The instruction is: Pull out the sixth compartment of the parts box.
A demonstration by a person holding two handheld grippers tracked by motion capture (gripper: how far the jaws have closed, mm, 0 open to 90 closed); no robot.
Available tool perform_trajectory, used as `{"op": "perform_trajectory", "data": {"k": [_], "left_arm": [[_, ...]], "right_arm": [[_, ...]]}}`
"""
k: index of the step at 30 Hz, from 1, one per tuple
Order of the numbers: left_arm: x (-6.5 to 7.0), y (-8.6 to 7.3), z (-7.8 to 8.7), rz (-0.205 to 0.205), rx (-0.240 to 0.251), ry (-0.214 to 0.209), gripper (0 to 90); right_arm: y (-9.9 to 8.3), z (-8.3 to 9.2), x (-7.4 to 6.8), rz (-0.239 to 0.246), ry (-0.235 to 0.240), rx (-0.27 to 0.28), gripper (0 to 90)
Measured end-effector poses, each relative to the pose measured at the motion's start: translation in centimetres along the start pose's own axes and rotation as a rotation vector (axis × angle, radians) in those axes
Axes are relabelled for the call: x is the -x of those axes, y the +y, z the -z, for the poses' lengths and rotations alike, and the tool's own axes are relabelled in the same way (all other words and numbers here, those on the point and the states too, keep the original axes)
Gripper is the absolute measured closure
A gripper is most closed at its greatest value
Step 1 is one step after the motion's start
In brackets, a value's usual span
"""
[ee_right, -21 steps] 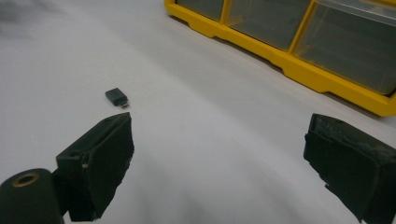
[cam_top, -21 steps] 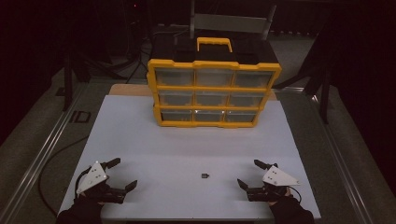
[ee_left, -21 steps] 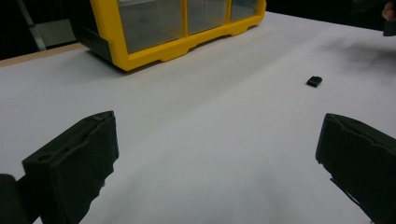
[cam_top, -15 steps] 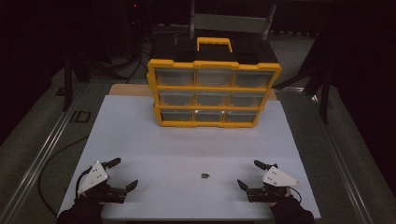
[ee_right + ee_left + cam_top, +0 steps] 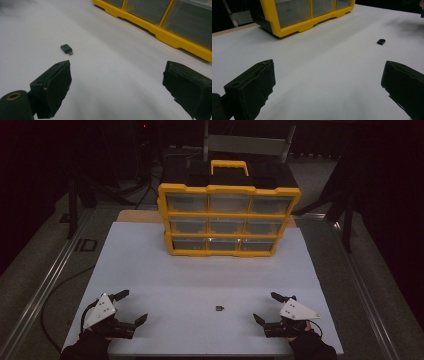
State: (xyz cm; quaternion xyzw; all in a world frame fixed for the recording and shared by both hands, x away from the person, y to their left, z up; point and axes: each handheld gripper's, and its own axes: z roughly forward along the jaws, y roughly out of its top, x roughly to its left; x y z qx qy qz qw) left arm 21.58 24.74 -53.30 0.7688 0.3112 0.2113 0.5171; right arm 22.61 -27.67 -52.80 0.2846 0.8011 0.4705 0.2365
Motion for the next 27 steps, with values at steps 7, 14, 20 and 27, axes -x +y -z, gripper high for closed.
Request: {"op": "perform_trajectory", "data": {"k": [7, 14, 20, 27], "left_arm": [[0.0, 0.1, 0.1, 0.010, 0.010, -0.004, 0.5], [0.0, 0.1, 0.0, 0.010, 0.007, -0.008, 0.5], [0.0, 0.0, 0.0, 0.013, 0.003, -0.012, 0.5], [0.1, 0.0, -0.1, 0.017, 0.001, -0.014, 0.5]], "right_arm": [[0.5, 0.0, -0.3, -0.001, 0.045, -0.009, 8.5], [0.6, 0.1, -0.5, 0.009, 0.052, -0.006, 8.5], [1.3, 0.5, -0.7, 0.031, 0.051, -0.005, 8.5], [2.3, 1.1, -1.1, 0.081, 0.043, 0.008, 8.5]]}}
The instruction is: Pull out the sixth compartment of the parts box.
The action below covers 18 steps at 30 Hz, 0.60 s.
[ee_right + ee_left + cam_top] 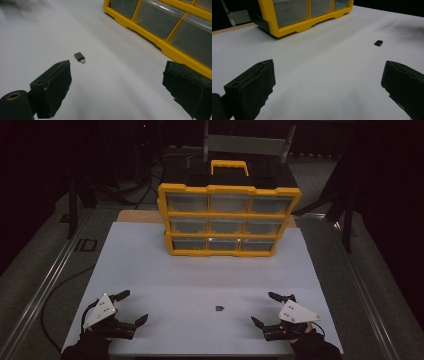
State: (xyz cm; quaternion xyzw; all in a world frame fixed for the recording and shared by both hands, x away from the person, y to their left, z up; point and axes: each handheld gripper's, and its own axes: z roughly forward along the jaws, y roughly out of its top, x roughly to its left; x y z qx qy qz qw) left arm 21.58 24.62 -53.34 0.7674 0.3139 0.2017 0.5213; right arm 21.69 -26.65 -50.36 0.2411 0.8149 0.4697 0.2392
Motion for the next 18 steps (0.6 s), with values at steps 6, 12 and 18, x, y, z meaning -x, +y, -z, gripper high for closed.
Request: {"op": "perform_trajectory", "data": {"k": [6, 12, 18], "left_arm": [[0.1, 0.0, 0.0, -0.008, 0.001, 0.004, 0.5], [0.1, 0.1, -0.1, -0.010, 0.000, 0.005, 0.5], [0.1, 0.1, 0.0, -0.008, 0.004, 0.005, 0.5]], "right_arm": [[1.1, 0.8, 0.3, 0.037, -0.016, 0.015, 8.5], [2.9, 1.8, 0.9, 0.073, -0.045, 0.050, 8.5], [4.4, 2.4, 1.4, 0.128, -0.069, 0.071, 8.5]]}}
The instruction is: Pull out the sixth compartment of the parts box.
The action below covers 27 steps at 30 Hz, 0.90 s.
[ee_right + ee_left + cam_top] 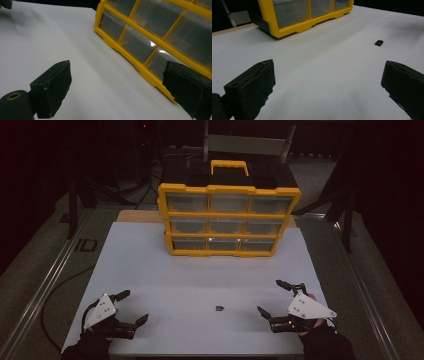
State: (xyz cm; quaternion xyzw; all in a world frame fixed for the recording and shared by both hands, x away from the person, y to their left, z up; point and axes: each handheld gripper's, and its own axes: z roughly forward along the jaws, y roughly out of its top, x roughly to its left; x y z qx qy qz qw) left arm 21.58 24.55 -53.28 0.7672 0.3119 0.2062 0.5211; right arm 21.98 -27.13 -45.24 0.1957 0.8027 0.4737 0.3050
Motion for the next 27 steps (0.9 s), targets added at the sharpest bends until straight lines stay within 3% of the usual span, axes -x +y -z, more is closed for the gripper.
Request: {"op": "perform_trajectory", "data": {"k": [14, 27], "left_arm": [[0.0, 0.0, 0.0, 0.005, 0.007, -0.003, 0.5], [-0.1, 0.0, 0.1, 0.008, 0.014, 0.000, 0.5]], "right_arm": [[2.4, -0.3, 0.7, 0.094, -0.017, 0.029, 8.6], [4.9, -0.3, 2.7, 0.175, -0.077, 0.072, 9.4]]}}
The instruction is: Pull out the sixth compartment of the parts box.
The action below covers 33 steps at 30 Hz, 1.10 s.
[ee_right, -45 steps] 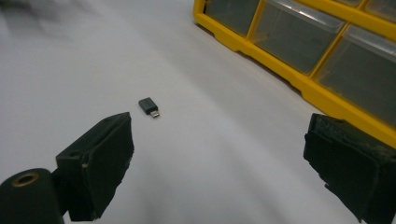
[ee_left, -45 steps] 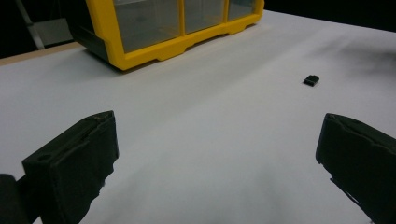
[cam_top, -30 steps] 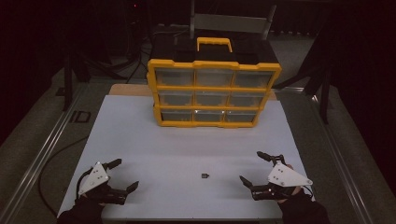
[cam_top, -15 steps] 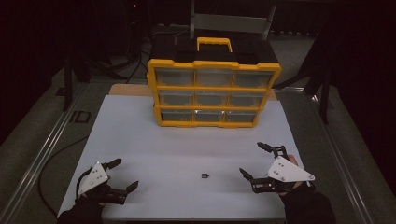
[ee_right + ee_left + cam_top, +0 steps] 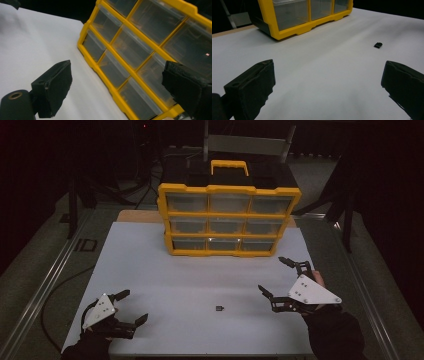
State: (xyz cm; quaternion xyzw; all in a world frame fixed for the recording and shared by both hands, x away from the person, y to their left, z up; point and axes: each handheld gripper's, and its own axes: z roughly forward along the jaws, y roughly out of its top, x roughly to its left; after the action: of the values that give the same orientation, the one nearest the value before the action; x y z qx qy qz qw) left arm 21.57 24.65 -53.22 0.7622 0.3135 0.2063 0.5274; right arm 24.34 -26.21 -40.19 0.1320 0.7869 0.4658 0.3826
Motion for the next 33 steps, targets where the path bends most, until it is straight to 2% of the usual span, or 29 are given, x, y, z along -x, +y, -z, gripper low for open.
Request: {"op": "perform_trajectory", "data": {"k": [3, 9, 15, 20, 26, 28, 33], "left_arm": [[0.0, 0.0, 0.0, -0.003, 0.001, 0.002, 0.5], [0.0, 0.0, 0.0, -0.005, 0.002, -0.001, 0.5], [0.1, 0.0, 0.0, -0.009, 0.002, -0.006, 0.5], [0.1, 0.0, 0.0, -0.008, 0.005, -0.005, 0.5], [0.0, 0.0, 0.0, -0.010, 0.005, -0.004, 0.5], [0.0, 0.0, 0.0, -0.009, 0.005, -0.003, 0.5], [0.0, 0.0, 0.0, -0.014, 0.004, -0.004, 0.5]], "right_arm": [[0.4, -0.3, 0.3, 0.044, -0.017, -0.003, 9.3], [0.9, -1.0, 1.2, 0.098, -0.028, -0.016, 9.3], [1.3, -1.9, 2.1, 0.114, -0.027, -0.016, 9.3], [1.5, -2.9, 2.7, 0.158, -0.037, -0.022, 9.4], [1.6, -4.0, 3.3, 0.194, -0.045, -0.048, 9.3], [1.6, -4.2, 3.5, 0.191, -0.041, -0.053, 9.3], [1.5, -5.0, 3.8, 0.233, -0.054, -0.079, 9.3]]}}
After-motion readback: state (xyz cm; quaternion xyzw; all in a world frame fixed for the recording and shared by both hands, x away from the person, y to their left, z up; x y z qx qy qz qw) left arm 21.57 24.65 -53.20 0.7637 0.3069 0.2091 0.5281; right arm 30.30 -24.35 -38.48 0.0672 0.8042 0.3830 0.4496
